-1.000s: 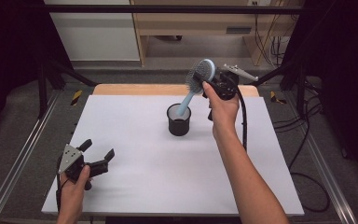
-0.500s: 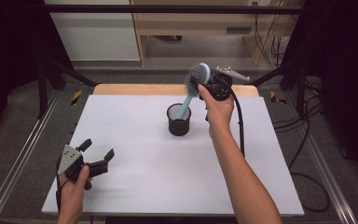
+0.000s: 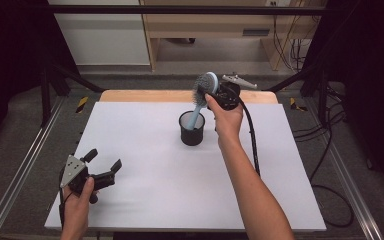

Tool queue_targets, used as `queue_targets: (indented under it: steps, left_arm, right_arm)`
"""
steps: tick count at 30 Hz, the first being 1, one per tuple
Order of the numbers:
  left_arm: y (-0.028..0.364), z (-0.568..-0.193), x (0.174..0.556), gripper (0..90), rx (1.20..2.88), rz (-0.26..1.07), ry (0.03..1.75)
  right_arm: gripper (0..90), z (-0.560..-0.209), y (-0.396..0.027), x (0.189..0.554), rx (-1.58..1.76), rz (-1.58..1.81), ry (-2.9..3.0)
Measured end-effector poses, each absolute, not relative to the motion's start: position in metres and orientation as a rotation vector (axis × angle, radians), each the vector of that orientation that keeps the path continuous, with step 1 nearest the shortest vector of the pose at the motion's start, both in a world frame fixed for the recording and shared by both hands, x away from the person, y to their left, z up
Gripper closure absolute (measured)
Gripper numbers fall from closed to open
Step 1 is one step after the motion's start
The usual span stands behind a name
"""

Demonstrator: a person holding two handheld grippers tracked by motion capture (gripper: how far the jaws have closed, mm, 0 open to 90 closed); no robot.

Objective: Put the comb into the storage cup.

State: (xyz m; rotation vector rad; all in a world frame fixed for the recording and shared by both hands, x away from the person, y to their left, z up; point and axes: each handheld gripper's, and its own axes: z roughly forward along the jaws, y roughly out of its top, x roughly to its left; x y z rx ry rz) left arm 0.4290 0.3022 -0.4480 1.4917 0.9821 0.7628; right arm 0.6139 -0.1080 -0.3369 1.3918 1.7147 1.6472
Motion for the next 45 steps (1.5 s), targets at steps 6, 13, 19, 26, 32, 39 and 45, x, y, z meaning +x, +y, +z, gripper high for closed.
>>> queue_targets:
  steps: [6,13,19,26,32,39,45]
  left_arm:
    - [0.302,-0.448,0.429,2.1,1.492,0.762,0.980]
    - [0.302,-0.448,0.429,2.1,1.495,0.761,0.980]
    - [0.301,-0.448,0.429,2.1,1.499,0.760,0.976]
    - [0.302,-0.448,0.429,2.1,1.496,0.759,0.977]
    - [0.302,-0.448,0.429,2.1,1.495,0.758,0.977]
    - [0.302,-0.449,0.429,2.1,1.498,0.756,0.976]
    - [0.302,-0.448,0.429,2.1,1.499,0.756,0.974]
  right_arm:
    - [50.5,-0.342,-0.109,0.614,1.399,1.639,1.719]
    - [50.5,-0.349,-0.109,0.615,1.413,1.638,1.717]
    - [50.4,-0.356,-0.106,0.615,1.406,1.635,1.720]
    - [50.4,-0.361,-0.103,0.615,1.407,1.645,1.711]
    - [50.4,-0.364,-0.102,0.615,1.406,1.645,1.714]
    - [50.4,-0.365,-0.102,0.614,1.405,1.647,1.712]
    - [50.3,-0.367,-0.102,0.614,1.407,1.649,1.712]
